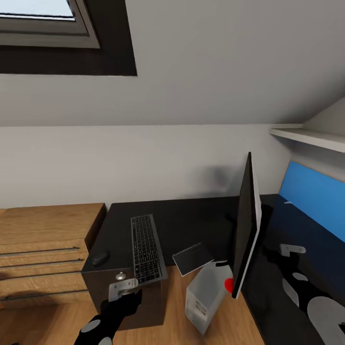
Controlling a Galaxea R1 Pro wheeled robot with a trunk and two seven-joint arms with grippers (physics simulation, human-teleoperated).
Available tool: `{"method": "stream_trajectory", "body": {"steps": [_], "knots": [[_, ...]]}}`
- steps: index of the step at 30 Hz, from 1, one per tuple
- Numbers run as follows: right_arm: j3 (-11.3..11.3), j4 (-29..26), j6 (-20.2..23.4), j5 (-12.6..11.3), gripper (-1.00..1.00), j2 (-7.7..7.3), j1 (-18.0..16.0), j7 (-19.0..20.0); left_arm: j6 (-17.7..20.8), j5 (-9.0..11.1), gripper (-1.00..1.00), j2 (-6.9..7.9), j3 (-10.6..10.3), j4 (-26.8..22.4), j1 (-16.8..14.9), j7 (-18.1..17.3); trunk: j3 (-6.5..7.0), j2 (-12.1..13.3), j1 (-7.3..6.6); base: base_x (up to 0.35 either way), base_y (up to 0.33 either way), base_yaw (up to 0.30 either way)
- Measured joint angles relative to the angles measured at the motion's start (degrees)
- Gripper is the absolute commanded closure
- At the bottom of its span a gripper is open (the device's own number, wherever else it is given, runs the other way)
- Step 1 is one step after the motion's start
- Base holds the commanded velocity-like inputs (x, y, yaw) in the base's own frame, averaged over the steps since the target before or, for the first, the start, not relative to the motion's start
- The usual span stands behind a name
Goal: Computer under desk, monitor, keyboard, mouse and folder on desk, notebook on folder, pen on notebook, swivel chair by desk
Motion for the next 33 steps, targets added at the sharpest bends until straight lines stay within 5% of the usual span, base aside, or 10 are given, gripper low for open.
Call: {"method": "stream_trajectory", "body": {"steps": [33], "knots": [[0.38, -0.35, -0.32, 0.22, -1.0, -0.05, -0.01, 2.37, -0.07, 0.01, -1.0, -0.05, -0.66, 1.59, 0.0, -0.08, 0.0, 0.0, 0.01, 0.062, -0.03, 0.0]]}}
